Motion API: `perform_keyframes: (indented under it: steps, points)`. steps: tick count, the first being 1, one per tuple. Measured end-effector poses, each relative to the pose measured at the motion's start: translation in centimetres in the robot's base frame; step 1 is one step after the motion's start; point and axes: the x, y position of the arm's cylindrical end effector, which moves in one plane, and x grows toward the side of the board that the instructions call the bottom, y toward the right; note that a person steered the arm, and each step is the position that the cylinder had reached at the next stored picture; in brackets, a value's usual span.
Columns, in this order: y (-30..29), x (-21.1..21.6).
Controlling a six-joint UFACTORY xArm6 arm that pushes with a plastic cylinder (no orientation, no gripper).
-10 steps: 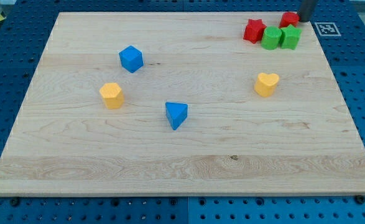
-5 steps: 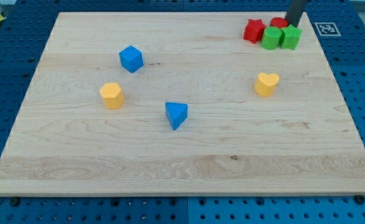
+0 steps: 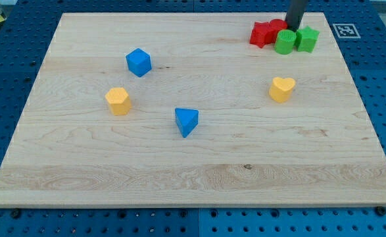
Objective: Push the red circle into the red star
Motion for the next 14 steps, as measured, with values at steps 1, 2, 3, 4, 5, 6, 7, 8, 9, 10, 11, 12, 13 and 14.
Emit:
perform_keyframes:
  steps: [1,2,3,4,5,6,7,8,9,10,11,12,13,14]
  points:
    - [-1.0,1.5]
    - [-2.4,3.3]
    - [-3.2,5.0]
    - [-3.4,7.2]
    - [-4.2,7.4]
    - [-3.7,7.1]
    - [-3.4,5.9]
    - [-3.4,3.3]
    - [-2.9,0.5]
    - [-1.7,-1.2]
    - [-0.3,-2.0]
    - [-0.3,-2.0]
    - [-1.0,-1.1]
    - [-4.8,0.6]
